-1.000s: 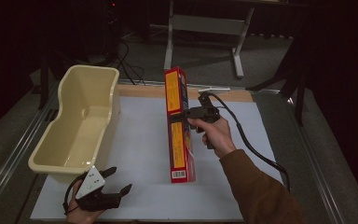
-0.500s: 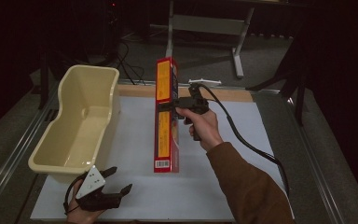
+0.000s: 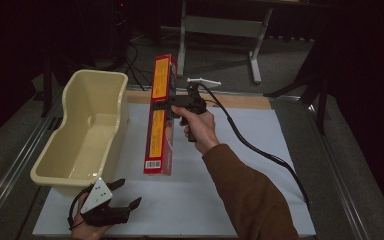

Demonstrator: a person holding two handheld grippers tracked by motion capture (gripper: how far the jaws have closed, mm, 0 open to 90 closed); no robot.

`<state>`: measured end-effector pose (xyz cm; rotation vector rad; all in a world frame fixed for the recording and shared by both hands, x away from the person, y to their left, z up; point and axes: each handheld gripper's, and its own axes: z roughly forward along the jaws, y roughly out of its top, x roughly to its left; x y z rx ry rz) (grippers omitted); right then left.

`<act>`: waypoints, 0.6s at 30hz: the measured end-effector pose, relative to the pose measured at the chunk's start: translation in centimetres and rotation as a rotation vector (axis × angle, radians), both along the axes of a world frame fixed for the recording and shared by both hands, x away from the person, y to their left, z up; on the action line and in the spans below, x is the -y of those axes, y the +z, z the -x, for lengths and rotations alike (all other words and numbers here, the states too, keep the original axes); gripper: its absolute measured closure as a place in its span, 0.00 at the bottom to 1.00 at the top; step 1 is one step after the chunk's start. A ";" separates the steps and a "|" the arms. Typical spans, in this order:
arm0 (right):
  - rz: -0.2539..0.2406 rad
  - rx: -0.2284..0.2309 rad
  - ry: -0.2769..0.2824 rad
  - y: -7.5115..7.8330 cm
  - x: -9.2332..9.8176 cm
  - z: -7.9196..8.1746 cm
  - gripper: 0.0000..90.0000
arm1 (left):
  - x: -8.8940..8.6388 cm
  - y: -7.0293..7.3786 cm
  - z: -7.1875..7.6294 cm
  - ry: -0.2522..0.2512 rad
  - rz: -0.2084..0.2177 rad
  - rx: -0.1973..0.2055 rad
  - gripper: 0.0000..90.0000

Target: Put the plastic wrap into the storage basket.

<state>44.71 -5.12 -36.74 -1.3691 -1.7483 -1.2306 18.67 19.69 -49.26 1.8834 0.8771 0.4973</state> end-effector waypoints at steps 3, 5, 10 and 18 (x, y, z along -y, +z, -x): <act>-0.005 -0.004 0.012 0.0 -0.9 -0.1 0.44 | -0.1 0.0 0.0 0.001 0.002 0.001 0.24; -0.027 -0.027 0.025 -0.1 -1.6 -0.2 0.44 | -0.1 0.0 0.0 0.000 0.001 0.002 0.24; -0.032 -0.034 0.028 0.1 -3.1 -0.7 0.44 | -0.1 -0.1 0.1 0.000 0.002 0.001 0.24; -0.069 -0.062 0.021 0.2 -5.8 -1.4 0.44 | -0.2 -0.1 0.2 0.001 0.001 0.002 0.24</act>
